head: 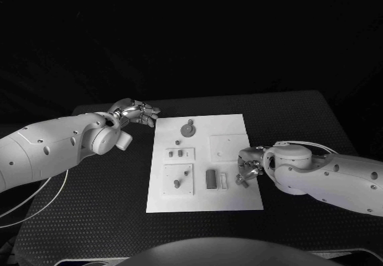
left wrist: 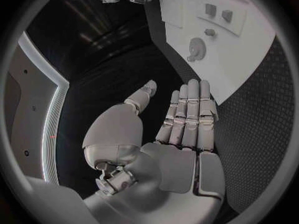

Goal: Assemble the parts on the task board

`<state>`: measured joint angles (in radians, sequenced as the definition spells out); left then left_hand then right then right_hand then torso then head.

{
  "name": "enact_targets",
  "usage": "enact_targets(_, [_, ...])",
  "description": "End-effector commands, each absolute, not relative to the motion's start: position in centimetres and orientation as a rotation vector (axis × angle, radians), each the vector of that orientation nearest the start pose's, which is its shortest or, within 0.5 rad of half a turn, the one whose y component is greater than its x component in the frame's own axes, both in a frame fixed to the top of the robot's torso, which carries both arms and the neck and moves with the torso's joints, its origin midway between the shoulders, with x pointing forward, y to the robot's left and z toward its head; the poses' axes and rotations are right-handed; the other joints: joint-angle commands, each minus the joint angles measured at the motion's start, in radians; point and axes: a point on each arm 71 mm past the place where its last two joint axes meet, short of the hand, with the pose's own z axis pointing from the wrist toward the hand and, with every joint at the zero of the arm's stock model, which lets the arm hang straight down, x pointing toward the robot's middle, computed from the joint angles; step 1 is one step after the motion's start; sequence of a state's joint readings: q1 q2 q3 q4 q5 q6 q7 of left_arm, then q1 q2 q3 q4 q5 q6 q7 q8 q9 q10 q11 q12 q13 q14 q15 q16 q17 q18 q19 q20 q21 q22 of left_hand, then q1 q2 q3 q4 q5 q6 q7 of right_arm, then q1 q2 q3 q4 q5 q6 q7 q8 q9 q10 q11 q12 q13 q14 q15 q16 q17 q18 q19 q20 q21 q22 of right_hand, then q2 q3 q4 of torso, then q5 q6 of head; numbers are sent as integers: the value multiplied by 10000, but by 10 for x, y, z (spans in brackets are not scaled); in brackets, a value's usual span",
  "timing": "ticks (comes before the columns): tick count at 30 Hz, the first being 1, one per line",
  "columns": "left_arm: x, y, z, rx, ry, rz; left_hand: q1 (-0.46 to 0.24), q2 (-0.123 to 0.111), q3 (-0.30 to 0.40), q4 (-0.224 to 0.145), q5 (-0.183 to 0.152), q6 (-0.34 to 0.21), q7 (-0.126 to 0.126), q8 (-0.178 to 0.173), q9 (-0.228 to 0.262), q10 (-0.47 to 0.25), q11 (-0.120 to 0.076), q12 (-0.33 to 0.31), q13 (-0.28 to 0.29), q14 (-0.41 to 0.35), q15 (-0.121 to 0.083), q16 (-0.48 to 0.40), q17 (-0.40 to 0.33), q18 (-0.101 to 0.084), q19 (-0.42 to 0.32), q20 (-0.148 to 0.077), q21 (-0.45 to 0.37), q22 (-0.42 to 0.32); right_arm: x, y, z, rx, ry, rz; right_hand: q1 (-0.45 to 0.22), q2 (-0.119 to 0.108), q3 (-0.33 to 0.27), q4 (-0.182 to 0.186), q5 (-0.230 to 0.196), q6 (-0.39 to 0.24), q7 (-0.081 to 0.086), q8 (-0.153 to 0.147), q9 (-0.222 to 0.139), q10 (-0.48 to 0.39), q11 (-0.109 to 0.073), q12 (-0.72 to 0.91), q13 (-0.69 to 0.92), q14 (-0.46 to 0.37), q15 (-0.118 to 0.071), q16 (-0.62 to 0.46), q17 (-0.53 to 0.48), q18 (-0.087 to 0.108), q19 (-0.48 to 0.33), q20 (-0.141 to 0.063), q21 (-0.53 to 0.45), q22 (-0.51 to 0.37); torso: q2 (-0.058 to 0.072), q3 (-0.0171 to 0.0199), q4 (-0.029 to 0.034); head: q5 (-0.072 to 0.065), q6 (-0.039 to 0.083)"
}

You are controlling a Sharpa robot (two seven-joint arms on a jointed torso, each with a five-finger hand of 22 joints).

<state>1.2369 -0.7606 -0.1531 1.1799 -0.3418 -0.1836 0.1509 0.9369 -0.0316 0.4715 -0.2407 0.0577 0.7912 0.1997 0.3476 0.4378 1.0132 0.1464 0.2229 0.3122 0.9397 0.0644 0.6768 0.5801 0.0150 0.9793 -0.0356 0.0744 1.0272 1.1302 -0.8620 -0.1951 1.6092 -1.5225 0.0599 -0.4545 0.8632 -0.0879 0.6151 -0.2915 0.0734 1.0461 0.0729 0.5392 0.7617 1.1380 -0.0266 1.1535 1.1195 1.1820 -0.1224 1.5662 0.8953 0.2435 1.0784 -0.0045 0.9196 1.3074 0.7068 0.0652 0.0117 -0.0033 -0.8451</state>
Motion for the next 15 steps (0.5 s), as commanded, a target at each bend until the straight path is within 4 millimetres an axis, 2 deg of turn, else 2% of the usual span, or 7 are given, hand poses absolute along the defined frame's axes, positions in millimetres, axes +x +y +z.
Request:
enact_targets(1, [534,267,-228,-8844,17551,-11018,-116,7,-11,59,-10,-58,-11,25,-16,-56,17,-63,13,65,3,-58,16,57,31,10,-50,-16,404,-209,-316,-1943,24071,2923,250,657,-92,-12,47,-138,123,-2695,-100,-71,18,-68,-25,-112,4,-40,-50,183,-108,7,-42,187,0,-3,7,2,-20])
enact_targets(5, [534,267,-228,-8848,17547,-11011,-116,9,-10,60,-9,-58,-11,25,-17,-57,18,-63,13,65,3,-58,17,57,30,10,-50,-16,401,-206,-316,-691,24493,3934,418,1402,-99,-41,54,-238,164,-2827,-224,-102,58,-52,-23,-161,33,-36,-70,183,-196,23,-30,204,0,2,6,24,-43])
enact_targets(6, [534,267,-228,-8849,17544,-11008,-116,10,-10,60,-9,-58,-11,25,-17,-57,18,-63,13,65,3,-59,18,57,30,10,-50,-16,401,-206,-316,-457,24516,4067,460,1493,-93,-43,58,-236,163,-2835,-237,-110,61,-47,-21,-173,36,-34,-77,183,-215,23,-25,207,0,2,6,24,-43])
enact_targets(8, [534,267,-228,-8847,17546,-11013,-116,11,-10,61,-9,-59,-11,26,-17,-57,18,-63,13,65,3,-59,19,57,31,10,-49,-16,401,-206,-316,80,24524,4335,526,1593,-55,-40,70,-228,164,-2844,-256,-122,64,-45,-21,-219,40,-39,-131,183,-242,26,-20,208,-1,-1,5,43,-47])
enact_targets(11, [534,268,-228,-8852,17545,-11005,-116,11,-10,61,-9,-59,-12,26,-18,-57,18,-64,13,65,3,-60,20,57,31,10,-49,-16,402,-208,-314,917,24418,4639,584,1539,395,-6,96,-170,175,-2866,-329,-126,72,-47,-37,-212,55,-60,-133,183,-234,75,-30,184,1,-8,10,57,-57])
enact_targets(15, [534,268,-228,-8854,17549,-11002,-116,11,-10,61,-9,-59,-12,26,-18,-57,18,-64,13,65,3,-62,22,57,30,10,-49,-16,405,-210,-310,2871,23853,5203,502,1505,535,-11,83,-132,171,-2865,-357,-116,73,-34,-40,-196,55,-57,-138,183,-202,88,-11,185,3,-8,4,70,-69])
